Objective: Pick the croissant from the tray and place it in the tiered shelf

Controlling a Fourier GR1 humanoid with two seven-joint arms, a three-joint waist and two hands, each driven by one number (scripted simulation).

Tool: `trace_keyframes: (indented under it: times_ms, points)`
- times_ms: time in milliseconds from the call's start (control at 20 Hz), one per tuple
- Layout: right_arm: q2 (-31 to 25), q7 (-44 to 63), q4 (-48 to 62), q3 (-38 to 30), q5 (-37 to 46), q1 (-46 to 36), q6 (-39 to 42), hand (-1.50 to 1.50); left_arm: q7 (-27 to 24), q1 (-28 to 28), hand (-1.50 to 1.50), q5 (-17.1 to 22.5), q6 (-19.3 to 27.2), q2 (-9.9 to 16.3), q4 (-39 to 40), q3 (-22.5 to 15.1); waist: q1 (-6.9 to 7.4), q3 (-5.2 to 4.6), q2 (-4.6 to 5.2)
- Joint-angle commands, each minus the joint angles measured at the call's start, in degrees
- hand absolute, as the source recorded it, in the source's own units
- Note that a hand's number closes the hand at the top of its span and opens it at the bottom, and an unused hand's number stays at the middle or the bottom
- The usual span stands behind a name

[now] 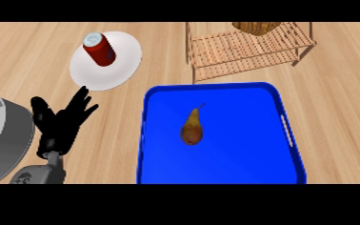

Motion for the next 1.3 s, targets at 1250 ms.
trace_keyframes:
  times_ms: [1250]
  points:
    - [-31.18,-1.31,14.59,-18.48,-11.68,3.4,1.87,-1.5,2.61,-2.15,0.0,0.07,-1.6,-0.19,3.8,1.35,0.2,-0.36,0.95]
